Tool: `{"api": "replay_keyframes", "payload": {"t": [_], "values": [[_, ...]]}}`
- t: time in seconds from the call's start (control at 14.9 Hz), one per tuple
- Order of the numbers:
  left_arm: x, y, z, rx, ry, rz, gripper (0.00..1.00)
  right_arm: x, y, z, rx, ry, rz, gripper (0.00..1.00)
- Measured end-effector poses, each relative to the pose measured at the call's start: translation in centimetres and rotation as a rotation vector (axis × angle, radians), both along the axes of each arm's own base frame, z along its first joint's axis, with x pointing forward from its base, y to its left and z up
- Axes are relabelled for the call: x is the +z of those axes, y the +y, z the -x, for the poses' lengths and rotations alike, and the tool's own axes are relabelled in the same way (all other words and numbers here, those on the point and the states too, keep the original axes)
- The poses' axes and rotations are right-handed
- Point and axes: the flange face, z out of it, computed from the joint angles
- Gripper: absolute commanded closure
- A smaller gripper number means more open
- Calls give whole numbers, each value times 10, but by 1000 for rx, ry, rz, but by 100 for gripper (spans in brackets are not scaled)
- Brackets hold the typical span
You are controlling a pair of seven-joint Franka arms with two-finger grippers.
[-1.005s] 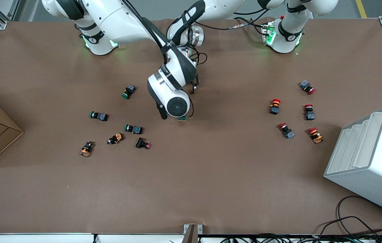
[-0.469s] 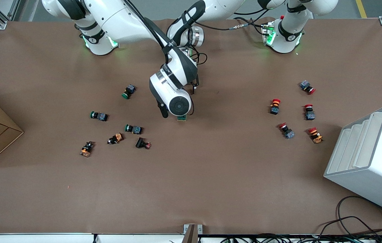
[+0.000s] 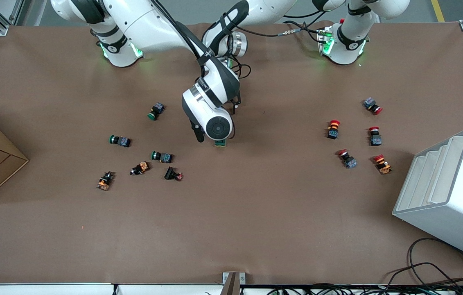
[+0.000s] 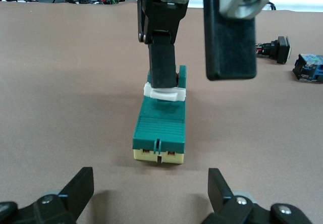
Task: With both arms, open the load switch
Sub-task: 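Lift the right gripper off the switch and draw it back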
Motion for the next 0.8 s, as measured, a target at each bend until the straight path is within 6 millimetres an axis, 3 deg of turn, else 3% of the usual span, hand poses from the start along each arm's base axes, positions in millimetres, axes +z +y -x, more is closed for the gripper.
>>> {"api": "replay_keyframes", "payload": {"t": [0.2, 0.4, 0.54, 0.8], "values": [[0, 0, 0, 0, 0, 1, 0, 5, -3, -8, 15, -24, -5, 0], [0, -1, 2, -7, 0, -6, 0, 25, -15, -36, 125, -101, -44, 0], [0, -1, 2, -18, 0, -25, 0, 38, -38, -63, 198, -132, -88, 0], [4, -5, 0, -23, -4, -29, 0, 72, -113, -112, 378, -136, -163, 0]]}}
